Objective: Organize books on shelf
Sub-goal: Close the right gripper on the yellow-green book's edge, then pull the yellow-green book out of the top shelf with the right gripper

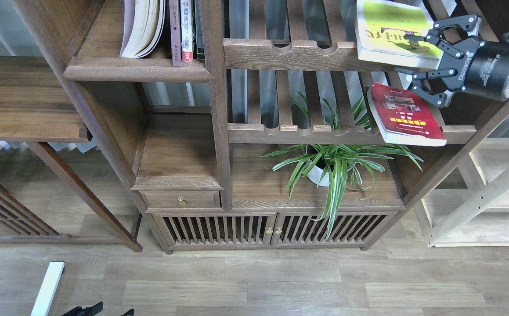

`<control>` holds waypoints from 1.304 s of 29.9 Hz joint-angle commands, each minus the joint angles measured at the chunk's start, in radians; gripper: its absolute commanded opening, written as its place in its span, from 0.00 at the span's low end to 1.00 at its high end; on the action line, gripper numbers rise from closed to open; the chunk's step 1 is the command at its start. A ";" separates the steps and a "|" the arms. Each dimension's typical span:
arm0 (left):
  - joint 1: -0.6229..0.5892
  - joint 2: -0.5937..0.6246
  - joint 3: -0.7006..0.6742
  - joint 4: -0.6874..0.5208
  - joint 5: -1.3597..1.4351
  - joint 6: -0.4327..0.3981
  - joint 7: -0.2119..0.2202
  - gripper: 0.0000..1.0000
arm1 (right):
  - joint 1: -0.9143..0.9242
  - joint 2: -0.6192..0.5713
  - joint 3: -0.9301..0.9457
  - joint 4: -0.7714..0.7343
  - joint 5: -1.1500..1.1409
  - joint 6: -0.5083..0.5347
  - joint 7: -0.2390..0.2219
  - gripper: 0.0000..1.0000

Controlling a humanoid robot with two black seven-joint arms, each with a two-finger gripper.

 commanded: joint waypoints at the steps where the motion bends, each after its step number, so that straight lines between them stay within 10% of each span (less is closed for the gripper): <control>1: 0.000 0.001 0.000 0.000 0.000 0.000 -0.001 0.89 | -0.001 0.012 -0.004 -0.002 0.001 0.000 0.001 0.51; 10: 0.000 0.001 -0.005 0.001 0.000 0.000 -0.001 0.89 | -0.003 0.020 -0.010 -0.013 0.004 -0.001 0.001 0.06; 39: -0.003 0.009 -0.008 0.009 0.001 -0.011 0.000 0.89 | -0.003 -0.234 0.137 0.001 0.136 0.201 0.048 0.02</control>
